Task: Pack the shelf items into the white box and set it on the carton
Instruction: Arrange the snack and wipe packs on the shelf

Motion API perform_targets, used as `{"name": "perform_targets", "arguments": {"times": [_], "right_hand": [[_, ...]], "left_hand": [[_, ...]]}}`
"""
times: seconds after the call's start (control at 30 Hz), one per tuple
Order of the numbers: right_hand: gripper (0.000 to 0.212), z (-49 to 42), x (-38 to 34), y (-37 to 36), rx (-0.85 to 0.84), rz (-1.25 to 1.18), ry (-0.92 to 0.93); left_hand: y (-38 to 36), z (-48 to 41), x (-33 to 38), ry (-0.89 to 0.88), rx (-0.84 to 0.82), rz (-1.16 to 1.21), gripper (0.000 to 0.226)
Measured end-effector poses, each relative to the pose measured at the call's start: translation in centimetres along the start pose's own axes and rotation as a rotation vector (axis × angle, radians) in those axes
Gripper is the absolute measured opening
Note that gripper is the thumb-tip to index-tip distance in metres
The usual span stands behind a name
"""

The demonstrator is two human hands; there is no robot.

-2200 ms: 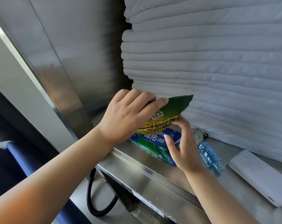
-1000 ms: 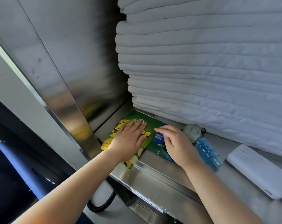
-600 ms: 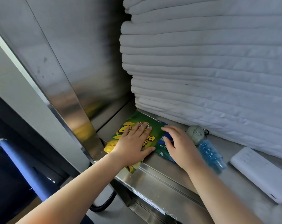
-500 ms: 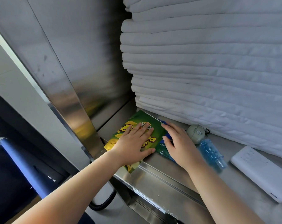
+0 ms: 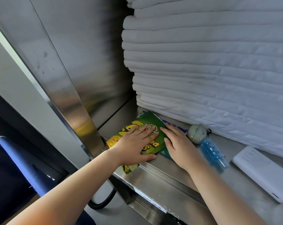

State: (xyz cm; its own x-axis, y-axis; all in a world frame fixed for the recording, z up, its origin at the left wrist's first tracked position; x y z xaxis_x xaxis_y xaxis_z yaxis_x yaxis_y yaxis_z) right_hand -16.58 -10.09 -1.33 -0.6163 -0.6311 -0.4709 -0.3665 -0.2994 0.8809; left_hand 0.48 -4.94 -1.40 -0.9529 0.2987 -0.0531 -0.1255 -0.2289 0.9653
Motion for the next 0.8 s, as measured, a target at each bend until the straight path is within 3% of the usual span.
{"name": "perform_targets", "arguments": {"times": [0.43, 0.8], "right_hand": [[0.048, 0.0, 0.2, -0.3, -0.028, 0.020, -0.021], [0.049, 0.1, 0.3, -0.8, -0.051, 0.043, -0.056]], "left_hand": [[0.6, -0.7, -4.4, 0.170, -0.074, 0.113, 0.073], [1.8, -2.2, -5.1, 0.194, -0.101, 0.158, 0.070]]}}
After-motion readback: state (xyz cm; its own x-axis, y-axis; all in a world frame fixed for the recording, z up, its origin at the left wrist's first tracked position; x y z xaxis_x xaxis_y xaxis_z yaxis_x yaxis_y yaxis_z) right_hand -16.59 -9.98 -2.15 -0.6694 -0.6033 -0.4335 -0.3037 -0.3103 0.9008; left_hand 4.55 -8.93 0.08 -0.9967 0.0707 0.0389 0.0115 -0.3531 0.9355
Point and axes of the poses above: each hand's wrist, its own z-axis away from the middle knuckle, its own y-axis out of the back of the hand, x = y × z, the point moved 3 cm from there along -z, towards the middle knuckle, and after that the axes turned 12 degrees about -x, right-handed, at the moved point
